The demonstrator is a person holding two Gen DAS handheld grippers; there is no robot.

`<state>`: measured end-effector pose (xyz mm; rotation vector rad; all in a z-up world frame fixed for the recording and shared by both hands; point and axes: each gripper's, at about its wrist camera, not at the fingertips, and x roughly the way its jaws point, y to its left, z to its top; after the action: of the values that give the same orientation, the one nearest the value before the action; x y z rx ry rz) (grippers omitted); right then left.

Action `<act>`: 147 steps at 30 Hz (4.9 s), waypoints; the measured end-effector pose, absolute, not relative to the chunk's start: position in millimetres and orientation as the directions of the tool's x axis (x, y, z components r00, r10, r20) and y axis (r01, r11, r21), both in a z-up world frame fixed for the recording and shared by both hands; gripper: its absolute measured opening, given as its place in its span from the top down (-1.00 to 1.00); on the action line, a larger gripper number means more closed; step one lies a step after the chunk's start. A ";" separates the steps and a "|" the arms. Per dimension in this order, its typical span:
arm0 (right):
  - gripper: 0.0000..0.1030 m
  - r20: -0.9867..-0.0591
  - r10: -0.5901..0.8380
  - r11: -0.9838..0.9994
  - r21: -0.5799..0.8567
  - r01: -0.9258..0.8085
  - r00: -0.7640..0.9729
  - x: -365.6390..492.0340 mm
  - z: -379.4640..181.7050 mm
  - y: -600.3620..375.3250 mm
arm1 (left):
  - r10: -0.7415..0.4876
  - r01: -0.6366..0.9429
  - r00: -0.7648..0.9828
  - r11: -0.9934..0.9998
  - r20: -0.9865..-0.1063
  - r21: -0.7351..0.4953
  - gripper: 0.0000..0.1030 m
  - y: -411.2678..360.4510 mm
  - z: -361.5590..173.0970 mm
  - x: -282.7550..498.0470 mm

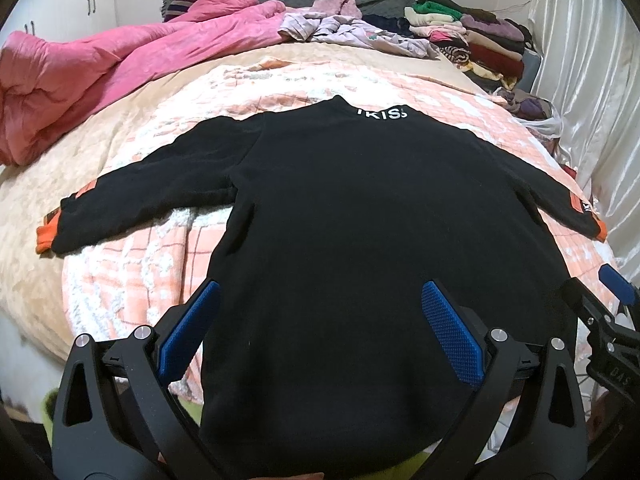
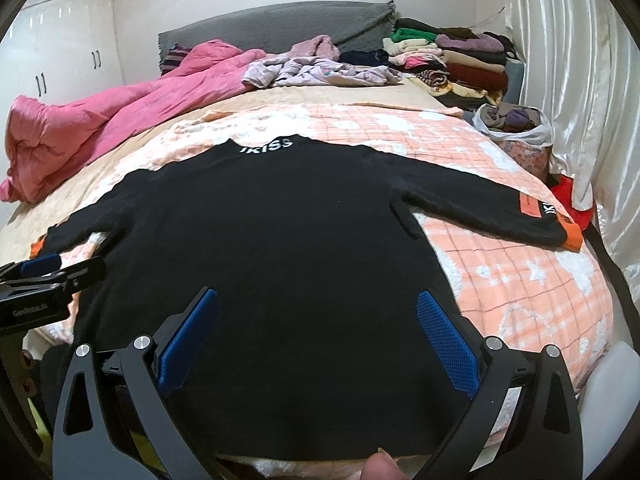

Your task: Fold small clothes

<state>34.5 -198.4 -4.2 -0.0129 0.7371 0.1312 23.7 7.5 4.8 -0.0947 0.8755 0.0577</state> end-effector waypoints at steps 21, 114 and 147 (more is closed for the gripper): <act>-0.92 -0.699 0.058 0.994 0.110 0.028 0.713 89.4 -10.8 -259.2 | 0.014 -0.092 0.626 0.994 -0.779 -0.056 -0.83 6.5 6.3 70.6; 0.72 -0.514 0.512 0.836 0.480 -0.264 0.688 234.8 53.3 -163.5 | -0.108 -0.086 0.623 0.975 -0.775 -0.205 -0.83 102.6 -17.9 200.4; -0.01 -0.655 0.436 0.897 0.376 -0.234 0.617 225.2 -3.5 -129.9 | -0.454 -0.080 0.558 0.805 -0.695 -0.589 -0.16 132.0 -48.4 208.5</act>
<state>225.2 -129.9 -3.5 0.2646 0.8201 0.3908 208.5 132.0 -48.4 -0.6184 0.9681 -0.2379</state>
